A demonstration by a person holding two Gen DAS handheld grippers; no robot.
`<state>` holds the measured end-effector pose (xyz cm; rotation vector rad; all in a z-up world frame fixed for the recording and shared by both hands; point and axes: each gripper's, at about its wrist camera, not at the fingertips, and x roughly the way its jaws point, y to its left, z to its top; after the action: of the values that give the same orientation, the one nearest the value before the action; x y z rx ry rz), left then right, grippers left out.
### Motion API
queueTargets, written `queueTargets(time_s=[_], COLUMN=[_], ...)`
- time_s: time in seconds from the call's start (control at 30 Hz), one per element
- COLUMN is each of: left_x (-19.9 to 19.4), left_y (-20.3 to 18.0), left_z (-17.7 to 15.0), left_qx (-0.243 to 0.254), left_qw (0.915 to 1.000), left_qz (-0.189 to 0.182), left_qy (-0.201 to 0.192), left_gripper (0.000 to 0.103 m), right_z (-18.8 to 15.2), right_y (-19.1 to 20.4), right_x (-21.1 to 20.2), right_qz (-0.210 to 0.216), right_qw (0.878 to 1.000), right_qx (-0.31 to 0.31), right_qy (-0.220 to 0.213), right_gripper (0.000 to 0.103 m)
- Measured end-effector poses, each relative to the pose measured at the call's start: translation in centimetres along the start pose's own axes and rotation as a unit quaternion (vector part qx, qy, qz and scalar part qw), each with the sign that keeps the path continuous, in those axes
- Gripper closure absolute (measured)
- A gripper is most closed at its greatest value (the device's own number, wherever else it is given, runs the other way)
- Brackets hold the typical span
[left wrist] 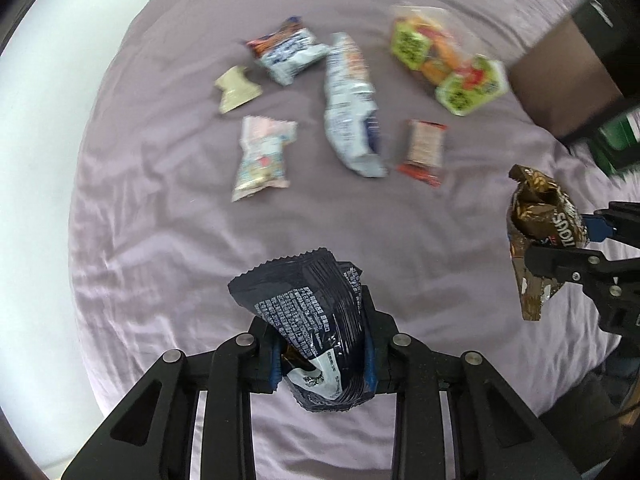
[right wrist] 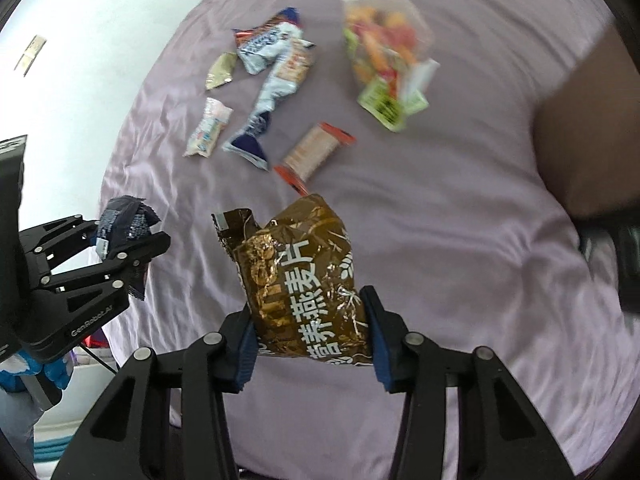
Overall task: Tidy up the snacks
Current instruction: 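Carry both held bags over the green tray beside the kettle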
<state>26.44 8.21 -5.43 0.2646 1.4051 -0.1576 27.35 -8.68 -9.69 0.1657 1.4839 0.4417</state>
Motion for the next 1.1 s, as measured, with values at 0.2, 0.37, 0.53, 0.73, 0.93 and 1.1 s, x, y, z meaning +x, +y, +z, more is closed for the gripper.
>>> queueTargets(time_s=[0.2,0.37,0.53,0.73,0.93,1.1], left_x=[2.4,3.2,4.2,4.4,2.8,1.0], left_y=[-3.7,-6.4,-10.9,-16.6,-24.7,-30.7], left_z=[-0.3,0.5,0.9,1.7,1.6,2.5], left_qx=[0.052,0.099,0.146,0.226,0.295,0.340], left_qw=[0.9986,0.9950,0.9890,0.9732,0.9528,0.9356], left_qz=[-0.005,-0.013,-0.023,-0.042,-0.069,-0.093], left_qy=[0.000,-0.002,0.001,0.001,-0.005,-0.023], left_gripper=[0.077,0.077,0.077,0.077,0.077,0.077], right_z=[-3.1,-5.4,-7.7,-10.7,-13.9,-15.4], right_y=[-4.0,-6.7,-9.8,-14.1,-19.7,-23.3], right_x=[-1.2,-1.6,-2.8,-5.7,-9.4,-11.8], right_qz=[0.002,0.000,0.000,-0.023,-0.045,-0.064], right_qw=[0.998,0.995,0.988,0.976,0.958,0.944], right_qx=[0.060,0.104,0.155,0.215,0.275,0.310], right_qy=[0.013,0.014,0.003,-0.027,-0.061,-0.089], right_gripper=[0.060,0.060,0.060,0.060,0.060,0.060])
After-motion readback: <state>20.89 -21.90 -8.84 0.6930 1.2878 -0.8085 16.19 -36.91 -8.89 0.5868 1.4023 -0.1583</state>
